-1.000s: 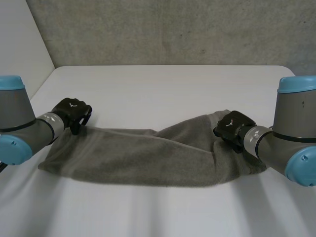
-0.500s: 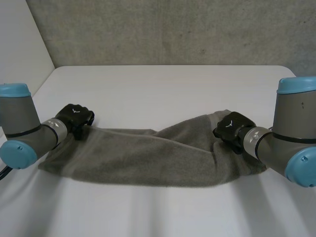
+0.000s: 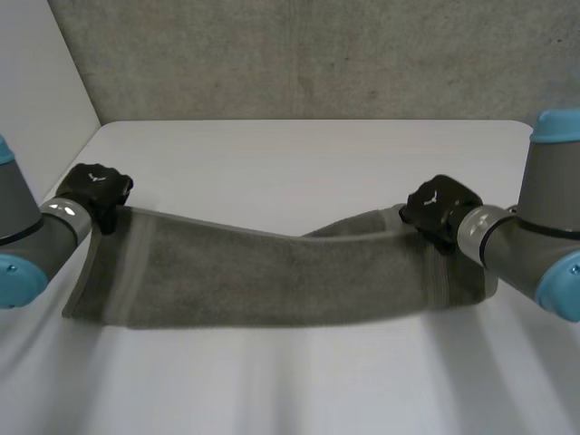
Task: Fold the towel.
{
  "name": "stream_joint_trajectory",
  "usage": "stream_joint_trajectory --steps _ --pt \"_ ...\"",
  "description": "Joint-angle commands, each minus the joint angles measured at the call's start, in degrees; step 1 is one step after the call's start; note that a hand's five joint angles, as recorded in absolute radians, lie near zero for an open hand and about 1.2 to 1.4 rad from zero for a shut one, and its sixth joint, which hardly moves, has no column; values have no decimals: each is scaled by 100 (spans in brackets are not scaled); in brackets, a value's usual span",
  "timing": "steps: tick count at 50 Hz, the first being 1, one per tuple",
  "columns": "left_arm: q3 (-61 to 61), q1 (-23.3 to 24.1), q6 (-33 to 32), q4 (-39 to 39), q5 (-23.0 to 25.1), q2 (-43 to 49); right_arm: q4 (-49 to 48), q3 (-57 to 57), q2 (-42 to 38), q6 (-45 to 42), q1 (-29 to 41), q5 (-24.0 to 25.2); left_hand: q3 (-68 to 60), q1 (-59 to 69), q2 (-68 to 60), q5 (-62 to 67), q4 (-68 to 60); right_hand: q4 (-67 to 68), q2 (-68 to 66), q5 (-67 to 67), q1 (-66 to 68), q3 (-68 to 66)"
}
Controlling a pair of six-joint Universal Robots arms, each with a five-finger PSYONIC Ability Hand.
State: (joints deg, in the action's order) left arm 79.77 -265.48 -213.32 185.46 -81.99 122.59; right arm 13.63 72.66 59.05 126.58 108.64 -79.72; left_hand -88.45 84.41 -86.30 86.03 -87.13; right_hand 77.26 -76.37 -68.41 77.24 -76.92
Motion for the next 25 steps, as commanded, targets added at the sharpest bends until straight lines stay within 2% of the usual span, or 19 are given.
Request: stream_joint_trajectory --steps 1,13,20,25 --pt "381 -372 -43 8 -27 -200 105 -805 -262 -37 -89 62 845 -441 630 -1603 713 274 -363 -159 276 -308" --pt "452 -487 19 166 -63 -42 -211 -1562 -1177 -239 -1 159 845 -441 630 -1603 713 274 -363 -159 276 -308" --pt "478 -417 1 421 -89 151 -1193 -1527 -1703 -388 8 168 845 -441 630 -1603 713 274 -363 -159 276 -308" --pt "478 -399 -8 483 -387 291 -1862 -1501 -2020 -379 8 185 845 -441 630 -1603 713 274 -363 -159 276 -308"
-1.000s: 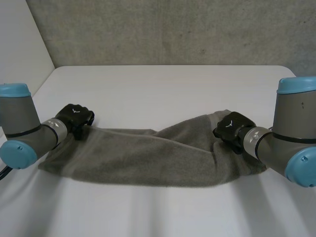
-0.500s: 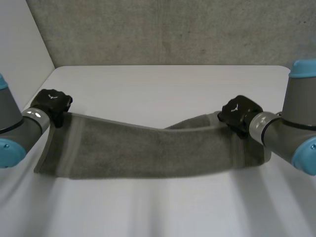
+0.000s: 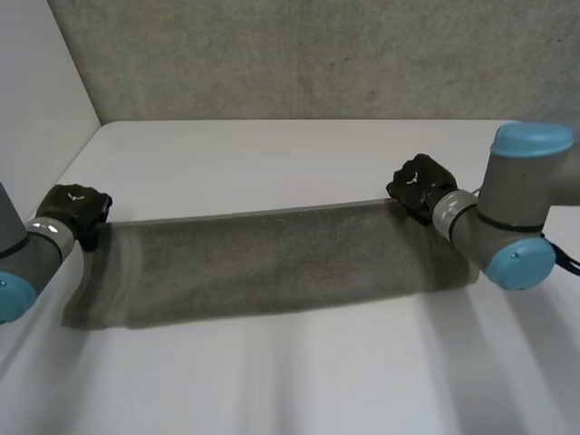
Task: Fold the towel.
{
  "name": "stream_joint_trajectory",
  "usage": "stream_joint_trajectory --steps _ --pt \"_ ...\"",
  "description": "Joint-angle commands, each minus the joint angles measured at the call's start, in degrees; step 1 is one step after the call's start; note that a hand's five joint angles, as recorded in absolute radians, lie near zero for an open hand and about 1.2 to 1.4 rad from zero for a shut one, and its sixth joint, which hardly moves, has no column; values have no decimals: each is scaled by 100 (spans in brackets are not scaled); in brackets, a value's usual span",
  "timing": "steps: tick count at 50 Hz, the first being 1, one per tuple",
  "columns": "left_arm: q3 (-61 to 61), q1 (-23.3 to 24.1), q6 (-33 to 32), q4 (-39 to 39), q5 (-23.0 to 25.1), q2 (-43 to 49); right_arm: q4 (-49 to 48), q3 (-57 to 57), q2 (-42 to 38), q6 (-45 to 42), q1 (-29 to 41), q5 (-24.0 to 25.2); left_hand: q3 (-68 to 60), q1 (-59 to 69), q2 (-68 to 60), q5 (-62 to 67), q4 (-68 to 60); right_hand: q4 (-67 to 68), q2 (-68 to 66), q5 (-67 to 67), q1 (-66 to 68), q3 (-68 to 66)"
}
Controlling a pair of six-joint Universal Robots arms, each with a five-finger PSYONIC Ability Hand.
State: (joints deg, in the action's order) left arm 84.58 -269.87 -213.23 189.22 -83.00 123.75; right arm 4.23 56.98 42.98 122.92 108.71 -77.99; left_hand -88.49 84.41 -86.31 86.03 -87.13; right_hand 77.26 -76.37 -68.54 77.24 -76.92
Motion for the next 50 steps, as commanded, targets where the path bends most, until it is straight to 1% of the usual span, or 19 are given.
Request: stream_joint_trajectory --steps 1,6,7,8,10,11,13,14,15,16,17,22,29,35,37,41,43,47,50 --pt "-3 40 -17 106 -287 176 -924 67 -413 -13 1 12 849 -441 631 -1603 713 274 -363 -146 276 -308" --pt "6 49 -34 115 -401 255 -1239 76 -589 -13 1 100 849 -441 631 -1603 713 274 -363 -146 276 -308" --pt "6 49 -43 115 -401 264 -1362 94 -633 -22 -8 213 849 -441 631 -1603 713 -886 797 1014 -883 852" --pt "6 49 -43 115 -401 273 -1363 94 -633 -22 -8 215 849 -441 631 -1603 713 -897 808 1025 -895 864" --pt "6 49 -52 115 -410 290 -1459 155 -633 -22 -8 311 849 -441 631 -1603 713 -3909 3820 4037 -3907 3876" --pt "6 49 -52 115 -418 290 -1460 155 -633 -22 -8 311 849 -441 631 -1603 713 -3925 3836 4053 -3923 3892" --pt "6 49 -52 107 -410 273 -1469 190 -589 4 -8 320 980 -572 762 -1734 844 -6704 6615 6832 -6702 6671" --pt "6 57 -52 98 -410 247 -1469 191 -589 4 -8 320 3047 -2638 2828 -3801 2911 -6717 6629 6845 -6715 6684" --pt "6 57 -52 98 -410 246 -1469 208 -572 39 -8 303 3067 -2659 2849 -3821 2931 -6726 6637 6854 -6724 6692" --pt "6 57 -52 98 -418 220 -1469 208 -572 39 -8 302 4949 -4541 4731 -5703 4813 -6726 6637 6854 -6724 6692" --pt "6 66 -52 106 -436 185 -1469 234 -545 74 1 294 5534 -5126 5316 -6288 5398 -6726 6637 6854 -6724 6692" --pt "-12 119 -34 106 -427 1 -1460 498 -185 224 -43 276 5574 -5165 5355 -6328 5438 -6726 6637 6854 -6724 6692" --pt "50 128 1 98 -410 -351 -1381 1577 1412 1382 -113 311 5574 -5165 5355 -6328 5438 -6726 6637 6854 -6724 6692" --pt "567 75 -8 98 -313 -886 -1135 2247 2135 1929 -359 302 5456 -5048 5238 -6211 5320 -6726 6637 6854 -6724 6692" --pt "753 84 -8 115 -304 -1028 -689 2615 2416 1999 -613 329 5439 -5031 5221 -6193 5303 -6726 6637 6854 -6724 6692" --pt "1375 119 -26 115 -7 -1378 -265 2845 2452 1999 -702 338 5239 -4830 5020 -5993 5103 -6718 6629 6846 -6715 6684" --pt "1586 110 -34 115 177 -1501 24 3046 2426 1982 -763 381 5154 -4746 4936 -5908 5018 -5913 5824 6041 -5910 5879" --pt "2122 75 -61 115 626 -1722 8 3188 2399 1973 -790 364 5053 -4644 4834 -5807 4917 -5809 5720 5937 -5807 5776" --pt "2325 57 -70 115 671 -1775 -88 3249 2355 1964 -912 373 5052 -4644 4834 -5807 4916 -5793 5704 5920 -5790 5759"
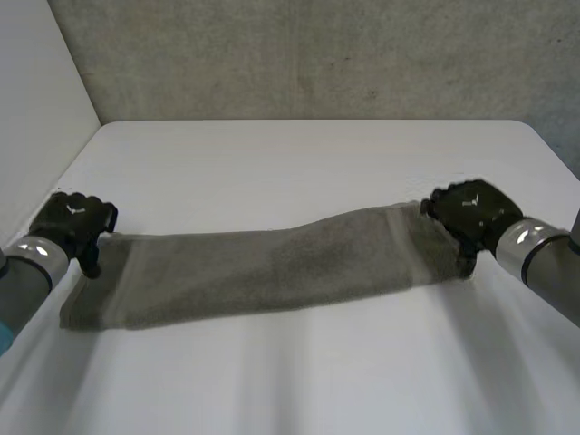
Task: Fold the towel.
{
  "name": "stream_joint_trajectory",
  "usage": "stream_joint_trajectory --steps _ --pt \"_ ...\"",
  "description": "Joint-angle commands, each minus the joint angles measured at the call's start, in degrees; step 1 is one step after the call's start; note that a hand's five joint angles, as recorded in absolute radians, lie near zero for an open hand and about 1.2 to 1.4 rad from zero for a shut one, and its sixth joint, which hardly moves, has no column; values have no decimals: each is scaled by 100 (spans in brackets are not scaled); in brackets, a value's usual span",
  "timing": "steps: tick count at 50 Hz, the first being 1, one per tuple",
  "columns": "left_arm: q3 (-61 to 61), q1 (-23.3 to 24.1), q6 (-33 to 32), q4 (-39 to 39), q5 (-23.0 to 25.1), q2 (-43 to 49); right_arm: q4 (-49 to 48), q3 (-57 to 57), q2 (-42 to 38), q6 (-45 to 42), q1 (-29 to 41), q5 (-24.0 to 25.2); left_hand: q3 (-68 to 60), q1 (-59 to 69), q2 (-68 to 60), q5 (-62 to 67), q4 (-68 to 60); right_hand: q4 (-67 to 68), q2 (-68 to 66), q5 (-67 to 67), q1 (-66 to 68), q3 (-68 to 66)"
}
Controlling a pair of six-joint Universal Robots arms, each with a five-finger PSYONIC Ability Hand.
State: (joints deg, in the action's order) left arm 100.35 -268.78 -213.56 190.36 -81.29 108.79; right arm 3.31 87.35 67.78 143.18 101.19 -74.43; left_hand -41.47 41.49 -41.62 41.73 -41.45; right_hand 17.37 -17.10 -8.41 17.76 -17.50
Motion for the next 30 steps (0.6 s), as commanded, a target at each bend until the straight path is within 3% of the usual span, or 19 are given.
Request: stream_joint_trajectory --steps 1,18,20,21,23,30 --pt "749 -52 -36 1 500 -280 -40 221 -203 -63 -196 34 351 -352 365 -1376 348 263 -290 -159 224 -251" --pt "1127 -122 -27 106 544 -218 -911 -86 -1303 -80 -152 51 367 -369 381 -1392 364 1559 -1586 -1455 1520 -1546" --pt "1136 -105 -27 159 544 -218 -911 -226 -1513 -89 -152 17 367 -369 382 -1393 365 2862 -2889 -2758 2823 -2849" --pt "1136 -87 -27 211 544 -218 -911 -227 -1514 -89 -152 16 367 -369 382 -1393 365 2871 -2898 -2767 2832 -2858" --pt "1136 -78 -27 264 544 -244 -902 -332 -1610 -141 -195 -71 367 -369 382 -1393 365 6246 -6272 -6141 6207 -6233" --pt "1074 -69 -10 300 527 -297 -858 -341 -1505 -168 -353 -413 401 -403 415 -1426 398 6263 -6290 -6159 6224 -6250"
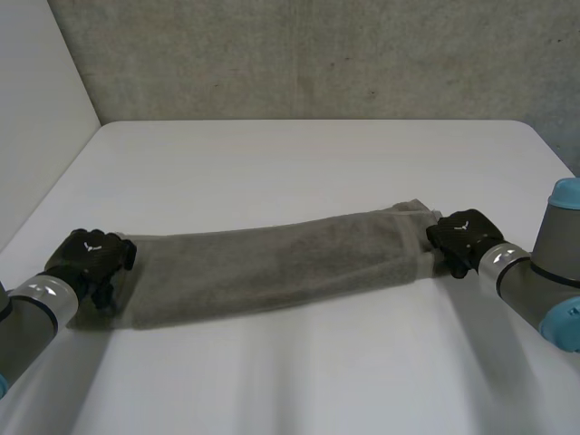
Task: Fold the towel.
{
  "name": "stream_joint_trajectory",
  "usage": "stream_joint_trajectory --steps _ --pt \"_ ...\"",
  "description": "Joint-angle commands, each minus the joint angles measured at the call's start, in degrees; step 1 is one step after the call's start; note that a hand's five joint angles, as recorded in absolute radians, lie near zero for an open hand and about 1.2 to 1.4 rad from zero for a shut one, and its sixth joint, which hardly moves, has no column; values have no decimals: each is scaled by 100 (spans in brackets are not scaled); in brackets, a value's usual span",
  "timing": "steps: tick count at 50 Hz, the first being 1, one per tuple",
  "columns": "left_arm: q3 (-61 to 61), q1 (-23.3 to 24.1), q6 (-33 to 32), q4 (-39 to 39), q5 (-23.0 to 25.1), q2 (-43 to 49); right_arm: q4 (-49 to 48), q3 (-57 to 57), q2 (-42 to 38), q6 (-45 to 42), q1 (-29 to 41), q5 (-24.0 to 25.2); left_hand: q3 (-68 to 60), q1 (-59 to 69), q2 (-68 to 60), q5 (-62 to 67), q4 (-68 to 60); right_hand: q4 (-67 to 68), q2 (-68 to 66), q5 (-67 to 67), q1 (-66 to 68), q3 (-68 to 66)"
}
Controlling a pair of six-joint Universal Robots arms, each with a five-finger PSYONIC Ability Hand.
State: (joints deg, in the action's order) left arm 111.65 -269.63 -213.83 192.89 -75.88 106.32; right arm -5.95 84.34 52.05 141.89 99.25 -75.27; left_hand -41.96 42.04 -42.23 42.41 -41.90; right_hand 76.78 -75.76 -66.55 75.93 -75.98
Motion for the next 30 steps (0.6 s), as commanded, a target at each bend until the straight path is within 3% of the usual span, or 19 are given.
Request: stream_joint_trajectory --steps 1,19,26,30 --pt "-90 24 34 46 -15 -58 111 3 164 -73 -264 -426 450 -458 477 -1495 444 322 -424 -345 407 -402" --pt "-310 182 70 55 -67 -208 850 487 1535 -2042 -2225 -567 870 -878 896 -1915 864 322 -424 -345 407 -402" --pt "-608 252 87 46 -76 -366 903 -5 1800 -1902 -1689 -849 1122 -1130 1149 -2167 1116 322 -424 -345 407 -402" --pt "-803 384 184 46 -94 -410 877 -452 1975 -1587 -271 -1033 1140 -1147 1166 -2184 1134 322 -424 -345 407 -402"
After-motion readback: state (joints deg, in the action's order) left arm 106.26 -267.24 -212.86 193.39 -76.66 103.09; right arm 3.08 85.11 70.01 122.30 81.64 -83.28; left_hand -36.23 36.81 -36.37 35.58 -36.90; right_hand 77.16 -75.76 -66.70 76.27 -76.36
